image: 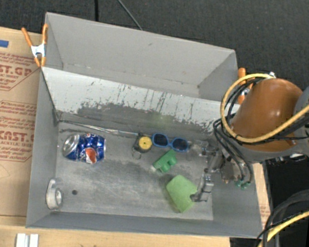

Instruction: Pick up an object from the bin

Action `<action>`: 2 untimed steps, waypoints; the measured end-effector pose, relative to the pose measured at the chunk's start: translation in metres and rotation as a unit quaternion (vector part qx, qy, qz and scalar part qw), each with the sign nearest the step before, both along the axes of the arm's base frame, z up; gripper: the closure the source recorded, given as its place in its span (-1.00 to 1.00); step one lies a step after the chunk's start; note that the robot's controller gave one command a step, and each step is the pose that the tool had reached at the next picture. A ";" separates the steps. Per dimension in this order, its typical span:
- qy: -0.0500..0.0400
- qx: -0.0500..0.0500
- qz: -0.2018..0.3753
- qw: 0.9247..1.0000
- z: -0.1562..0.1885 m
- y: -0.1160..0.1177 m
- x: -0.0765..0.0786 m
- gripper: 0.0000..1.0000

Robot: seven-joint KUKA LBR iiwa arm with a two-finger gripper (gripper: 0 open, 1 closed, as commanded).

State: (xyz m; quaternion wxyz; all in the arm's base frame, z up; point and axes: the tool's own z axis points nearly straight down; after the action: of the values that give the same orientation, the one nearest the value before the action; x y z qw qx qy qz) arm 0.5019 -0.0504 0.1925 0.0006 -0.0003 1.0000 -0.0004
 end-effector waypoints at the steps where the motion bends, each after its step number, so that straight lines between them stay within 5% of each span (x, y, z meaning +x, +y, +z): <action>1: -0.003 0.000 0.028 1.000 -0.125 -0.013 -0.018 -1.00; 2: 0.001 0.000 0.028 1.000 -0.123 -0.013 -0.019 1.00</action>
Offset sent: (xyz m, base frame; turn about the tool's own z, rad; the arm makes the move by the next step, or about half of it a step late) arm -0.0194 -0.0132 -0.1225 -0.0567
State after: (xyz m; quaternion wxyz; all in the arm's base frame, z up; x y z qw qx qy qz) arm 0.4825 -0.0630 0.0694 0.0000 -0.0287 0.9996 -0.0002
